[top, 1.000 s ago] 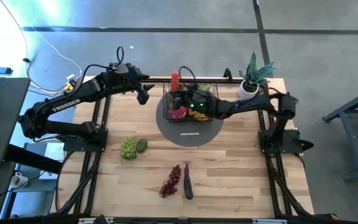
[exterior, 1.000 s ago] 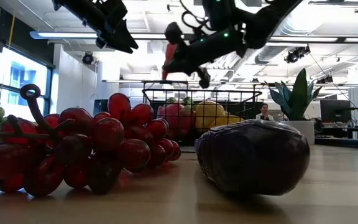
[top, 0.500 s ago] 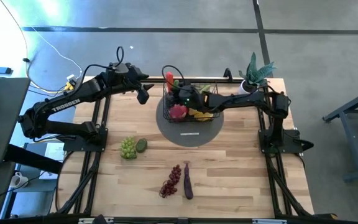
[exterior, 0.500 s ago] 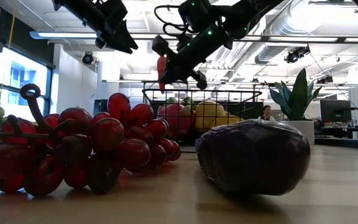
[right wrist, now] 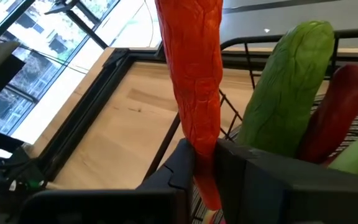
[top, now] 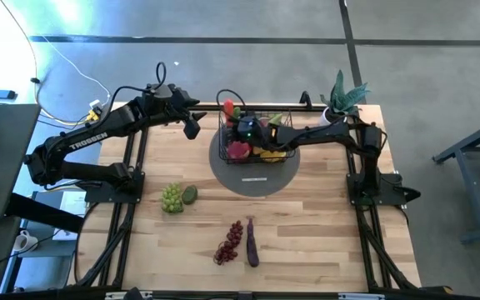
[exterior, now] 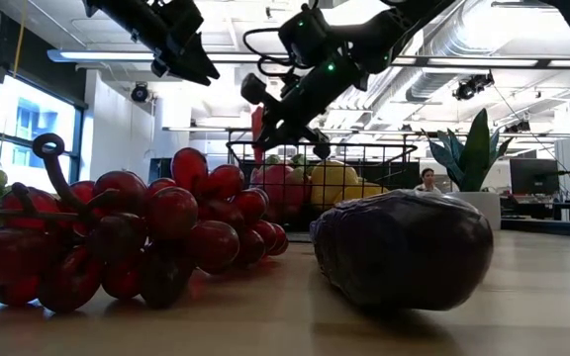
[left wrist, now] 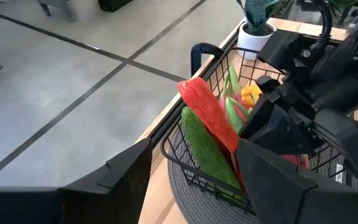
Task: Build produce basket
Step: Put the carrot into the wire basket, then put the lime into the wire basket
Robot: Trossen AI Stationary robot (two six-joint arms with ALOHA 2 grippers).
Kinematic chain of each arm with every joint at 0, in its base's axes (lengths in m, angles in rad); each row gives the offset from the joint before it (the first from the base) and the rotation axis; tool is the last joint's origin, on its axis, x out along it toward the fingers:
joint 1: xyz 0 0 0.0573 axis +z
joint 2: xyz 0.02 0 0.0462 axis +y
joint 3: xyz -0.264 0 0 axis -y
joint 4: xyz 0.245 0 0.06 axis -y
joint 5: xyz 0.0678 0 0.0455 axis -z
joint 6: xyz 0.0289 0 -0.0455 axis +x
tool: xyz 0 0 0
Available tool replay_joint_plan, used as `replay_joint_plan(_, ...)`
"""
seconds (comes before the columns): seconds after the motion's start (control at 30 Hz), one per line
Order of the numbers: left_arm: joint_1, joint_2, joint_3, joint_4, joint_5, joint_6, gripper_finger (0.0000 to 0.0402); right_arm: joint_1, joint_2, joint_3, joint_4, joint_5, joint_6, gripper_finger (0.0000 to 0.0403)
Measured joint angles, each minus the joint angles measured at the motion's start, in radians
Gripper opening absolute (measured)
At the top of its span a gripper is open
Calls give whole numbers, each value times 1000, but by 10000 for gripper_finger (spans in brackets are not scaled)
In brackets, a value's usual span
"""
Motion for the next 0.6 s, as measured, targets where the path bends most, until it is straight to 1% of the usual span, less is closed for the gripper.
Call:
replay_joint_plan(0.1, 0, 0, 0, 0, 0, 0, 227, 0, 0, 0, -4, 8, 4, 55)
replay_joint_plan(0.23, 0, 0, 0, 0, 0, 0, 227, 0, 0, 0, -6, 8, 8, 102)
replay_joint_plan(0.37, 0, 0, 0, 0, 0, -7, 227, -1, 0, 0, -6, 4, 50, 143)
replay_joint_plan(0.5, 0, 0, 0, -1, 0, -7, 227, -1, -2, 0, -6, -16, 45, 171)
replay_joint_plan(0.6, 0, 0, 0, -7, 0, -7, 227, -2, -3, 7, -10, -34, 48, 179)
